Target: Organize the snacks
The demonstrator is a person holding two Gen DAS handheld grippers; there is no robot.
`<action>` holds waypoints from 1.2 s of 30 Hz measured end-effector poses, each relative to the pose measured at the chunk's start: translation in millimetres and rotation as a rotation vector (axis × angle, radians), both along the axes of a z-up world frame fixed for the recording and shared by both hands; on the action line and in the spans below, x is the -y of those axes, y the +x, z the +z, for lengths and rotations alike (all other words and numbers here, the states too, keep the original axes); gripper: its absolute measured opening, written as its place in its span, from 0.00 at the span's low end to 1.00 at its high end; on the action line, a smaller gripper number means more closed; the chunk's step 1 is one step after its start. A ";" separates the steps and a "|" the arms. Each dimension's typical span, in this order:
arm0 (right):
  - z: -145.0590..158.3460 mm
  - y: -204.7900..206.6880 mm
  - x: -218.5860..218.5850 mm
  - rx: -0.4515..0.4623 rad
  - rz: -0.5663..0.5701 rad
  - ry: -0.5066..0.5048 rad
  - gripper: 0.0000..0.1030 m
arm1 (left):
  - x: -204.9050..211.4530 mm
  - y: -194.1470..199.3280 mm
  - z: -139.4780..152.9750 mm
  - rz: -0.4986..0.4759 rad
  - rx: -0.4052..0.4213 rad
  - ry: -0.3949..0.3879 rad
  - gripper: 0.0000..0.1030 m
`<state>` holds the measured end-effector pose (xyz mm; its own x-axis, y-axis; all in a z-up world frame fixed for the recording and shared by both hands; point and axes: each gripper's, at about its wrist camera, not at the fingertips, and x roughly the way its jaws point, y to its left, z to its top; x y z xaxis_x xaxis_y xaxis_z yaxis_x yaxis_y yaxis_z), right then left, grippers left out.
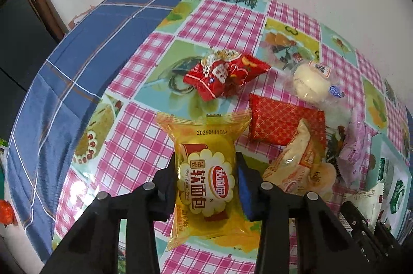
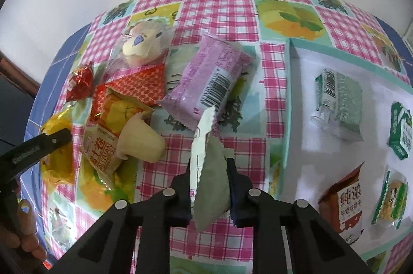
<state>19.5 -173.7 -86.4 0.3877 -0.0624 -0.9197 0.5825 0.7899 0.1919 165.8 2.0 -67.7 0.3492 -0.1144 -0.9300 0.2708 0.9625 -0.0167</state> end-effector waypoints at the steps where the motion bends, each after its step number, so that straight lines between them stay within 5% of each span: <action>1: 0.7 -1.5 0.8 0.003 -0.005 0.003 0.20 | 0.6 -0.6 2.2 -0.001 0.003 -0.002 0.40; 23: 65.9 -25.8 11.5 0.115 -0.053 0.018 0.20 | 32.8 -28.9 41.6 -0.035 0.086 -0.033 0.40; 36: 70.2 -35.4 42.0 0.093 -0.077 -0.005 0.20 | 94.2 -62.6 48.4 -0.115 0.103 -0.050 0.40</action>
